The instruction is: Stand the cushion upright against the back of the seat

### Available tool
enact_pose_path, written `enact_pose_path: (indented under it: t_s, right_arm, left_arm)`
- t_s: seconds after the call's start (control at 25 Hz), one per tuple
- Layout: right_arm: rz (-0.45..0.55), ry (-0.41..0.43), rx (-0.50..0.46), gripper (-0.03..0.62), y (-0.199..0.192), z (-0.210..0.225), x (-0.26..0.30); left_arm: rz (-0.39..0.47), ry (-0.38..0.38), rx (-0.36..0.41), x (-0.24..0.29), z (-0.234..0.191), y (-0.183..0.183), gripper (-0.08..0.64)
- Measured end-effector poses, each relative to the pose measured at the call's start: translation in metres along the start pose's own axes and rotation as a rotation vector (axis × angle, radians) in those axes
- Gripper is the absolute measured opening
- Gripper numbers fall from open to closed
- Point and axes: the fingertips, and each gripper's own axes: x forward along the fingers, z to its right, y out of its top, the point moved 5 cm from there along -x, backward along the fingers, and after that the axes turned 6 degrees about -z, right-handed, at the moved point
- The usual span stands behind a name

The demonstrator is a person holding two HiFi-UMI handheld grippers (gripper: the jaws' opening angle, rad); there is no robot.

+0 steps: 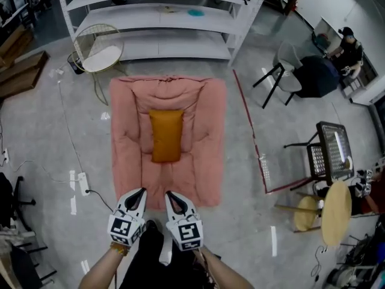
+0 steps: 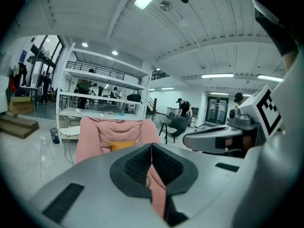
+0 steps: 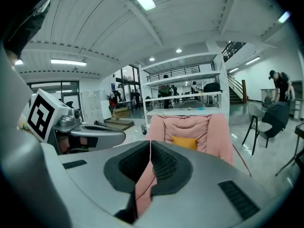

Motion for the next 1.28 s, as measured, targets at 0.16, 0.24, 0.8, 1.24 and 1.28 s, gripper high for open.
enact_pose_path:
  t_s: [0.16, 0.24, 0.8, 1.24, 1.28]
  right_arm:
    - [-0.017, 0.007, 0.046, 0.017, -0.013, 0.041, 0.042]
    - [-0.036, 0.033, 0.075, 0.017, -0.023, 0.056, 0.059]
    - [-0.174, 0.038, 0.035, 0.018, -0.111, 0.126, 0.194]
    - [-0.218, -0.005, 0.062, 0.021, -0.191, 0.138, 0.295]
    - [-0.228, 0.004, 0.062, 0.036, -0.199, 0.142, 0.303]
  left_arm:
    - [-0.028, 0.079, -0.056, 0.048, -0.018, -0.014, 0.014]
    - [-0.027, 0.130, -0.095, 0.064, -0.023, -0.023, 0.014]
    - [-0.108, 0.144, -0.084, 0.198, -0.101, -0.122, 0.014]
    - [-0.200, 0.054, -0.075, 0.266, -0.152, -0.220, 0.015]
    - [-0.208, 0.047, -0.074, 0.275, -0.155, -0.227, 0.017]
